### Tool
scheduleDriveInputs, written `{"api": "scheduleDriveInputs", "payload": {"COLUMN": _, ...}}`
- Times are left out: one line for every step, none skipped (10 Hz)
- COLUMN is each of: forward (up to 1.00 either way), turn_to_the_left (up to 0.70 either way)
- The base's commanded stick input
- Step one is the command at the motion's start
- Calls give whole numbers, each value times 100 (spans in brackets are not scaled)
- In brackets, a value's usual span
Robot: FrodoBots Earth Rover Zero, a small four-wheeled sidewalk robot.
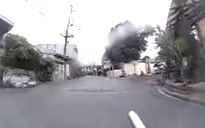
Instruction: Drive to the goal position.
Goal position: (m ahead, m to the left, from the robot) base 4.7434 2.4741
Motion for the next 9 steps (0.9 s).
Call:
{"api": "scheduleDriveInputs", "payload": {"forward": 85, "turn_to_the_left": -34}}
{"api": "scheduleDriveInputs", "payload": {"forward": 85, "turn_to_the_left": -32}}
{"api": "scheduleDriveInputs", "payload": {"forward": 85, "turn_to_the_left": -2}}
{"api": "scheduleDriveInputs", "payload": {"forward": 85, "turn_to_the_left": 0}}
{"api": "scheduleDriveInputs", "payload": {"forward": 85, "turn_to_the_left": 0}}
{"api": "scheduleDriveInputs", "payload": {"forward": 85, "turn_to_the_left": 0}}
{"api": "scheduleDriveInputs", "payload": {"forward": 85, "turn_to_the_left": -3}}
{"api": "scheduleDriveInputs", "payload": {"forward": 85, "turn_to_the_left": -7}}
{"api": "scheduleDriveInputs", "payload": {"forward": 85, "turn_to_the_left": -11}}
